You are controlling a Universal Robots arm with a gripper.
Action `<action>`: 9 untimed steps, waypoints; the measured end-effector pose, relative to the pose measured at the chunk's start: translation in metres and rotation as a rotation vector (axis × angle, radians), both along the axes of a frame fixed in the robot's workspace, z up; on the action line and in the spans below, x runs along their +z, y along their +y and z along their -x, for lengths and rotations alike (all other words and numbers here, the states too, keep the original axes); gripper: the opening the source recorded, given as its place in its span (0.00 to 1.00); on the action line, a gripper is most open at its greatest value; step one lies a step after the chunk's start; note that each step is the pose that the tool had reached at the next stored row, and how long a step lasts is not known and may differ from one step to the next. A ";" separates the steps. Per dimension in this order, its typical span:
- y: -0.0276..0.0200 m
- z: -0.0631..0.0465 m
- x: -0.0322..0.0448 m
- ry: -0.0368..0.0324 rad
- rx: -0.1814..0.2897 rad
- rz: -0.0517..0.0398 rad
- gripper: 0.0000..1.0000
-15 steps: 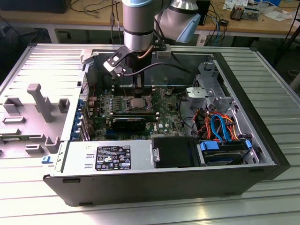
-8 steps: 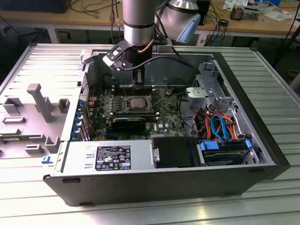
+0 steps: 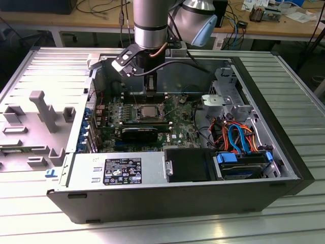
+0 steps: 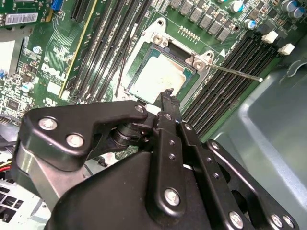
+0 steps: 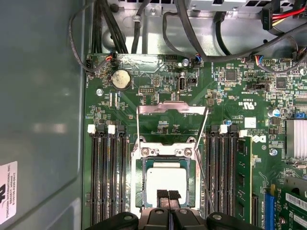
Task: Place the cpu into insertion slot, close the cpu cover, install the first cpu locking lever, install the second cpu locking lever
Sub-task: 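Close the cpu cover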
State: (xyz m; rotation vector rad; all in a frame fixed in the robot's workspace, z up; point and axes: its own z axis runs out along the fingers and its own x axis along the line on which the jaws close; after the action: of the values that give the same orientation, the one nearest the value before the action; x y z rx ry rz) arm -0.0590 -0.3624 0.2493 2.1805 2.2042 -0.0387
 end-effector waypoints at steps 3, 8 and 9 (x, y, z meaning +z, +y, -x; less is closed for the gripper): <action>0.0003 -0.006 0.0000 0.0000 0.000 0.0000 0.11; 0.0003 -0.006 0.0004 0.0000 0.000 0.0000 0.11; 0.0002 -0.007 0.0018 0.0001 0.000 0.0000 0.11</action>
State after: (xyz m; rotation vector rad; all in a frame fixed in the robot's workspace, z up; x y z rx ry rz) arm -0.0524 -0.3621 0.2511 2.1803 2.2044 -0.0388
